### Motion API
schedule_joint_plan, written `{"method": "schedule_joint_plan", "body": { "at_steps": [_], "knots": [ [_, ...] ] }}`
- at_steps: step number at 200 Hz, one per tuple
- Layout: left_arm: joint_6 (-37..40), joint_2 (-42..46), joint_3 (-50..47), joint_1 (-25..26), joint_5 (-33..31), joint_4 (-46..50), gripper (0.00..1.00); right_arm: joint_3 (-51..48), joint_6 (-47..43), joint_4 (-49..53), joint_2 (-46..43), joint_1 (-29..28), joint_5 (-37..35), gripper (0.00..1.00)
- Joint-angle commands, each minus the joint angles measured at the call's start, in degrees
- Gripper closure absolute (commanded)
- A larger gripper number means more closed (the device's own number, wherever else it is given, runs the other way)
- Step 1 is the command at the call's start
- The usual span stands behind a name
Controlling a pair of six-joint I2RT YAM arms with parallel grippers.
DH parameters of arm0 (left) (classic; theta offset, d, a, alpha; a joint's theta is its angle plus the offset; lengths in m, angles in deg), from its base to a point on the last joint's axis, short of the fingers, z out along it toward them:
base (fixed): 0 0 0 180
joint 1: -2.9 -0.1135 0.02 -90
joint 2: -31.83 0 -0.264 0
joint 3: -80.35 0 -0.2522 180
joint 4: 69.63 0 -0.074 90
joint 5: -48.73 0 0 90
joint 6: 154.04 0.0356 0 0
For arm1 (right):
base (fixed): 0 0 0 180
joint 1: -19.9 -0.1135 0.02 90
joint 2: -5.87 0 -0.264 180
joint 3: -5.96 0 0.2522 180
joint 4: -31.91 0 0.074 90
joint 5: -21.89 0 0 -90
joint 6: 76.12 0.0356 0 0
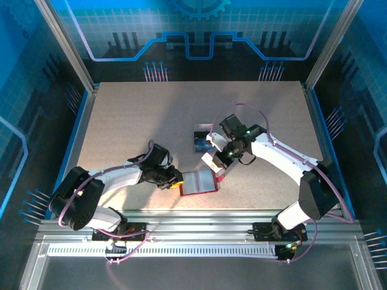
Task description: Take the credit cards out of the card holder
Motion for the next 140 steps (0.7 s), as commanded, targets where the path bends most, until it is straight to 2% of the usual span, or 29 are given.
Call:
{"method": "schedule_joint_plan", "body": {
  "at_steps": [1,26,73,140],
  "knots": [
    [1.30,1.97,0.85,0.00,-1.42,2.89,0.79,4.28,-13.88,5.80,1.73,0.75,-2.55,1.00],
    [1.25,2.87,0.32,0.00,-2.03,3.20,0.79,7.87,-21.84,9.76,4.06,1.27,-3.84,1.00],
    [1.20,3.80,-0.20,-0.10,-2.34,3.45,0.78,16.70,-30.50,13.46,9.78,2.66,-7.10,1.00],
    [1.30,5.75,-0.93,-1.01,-2.91,5.22,0.77,37.38,-39.36,22.45,22.76,4.71,-9.91,1.00]
  ]
}}
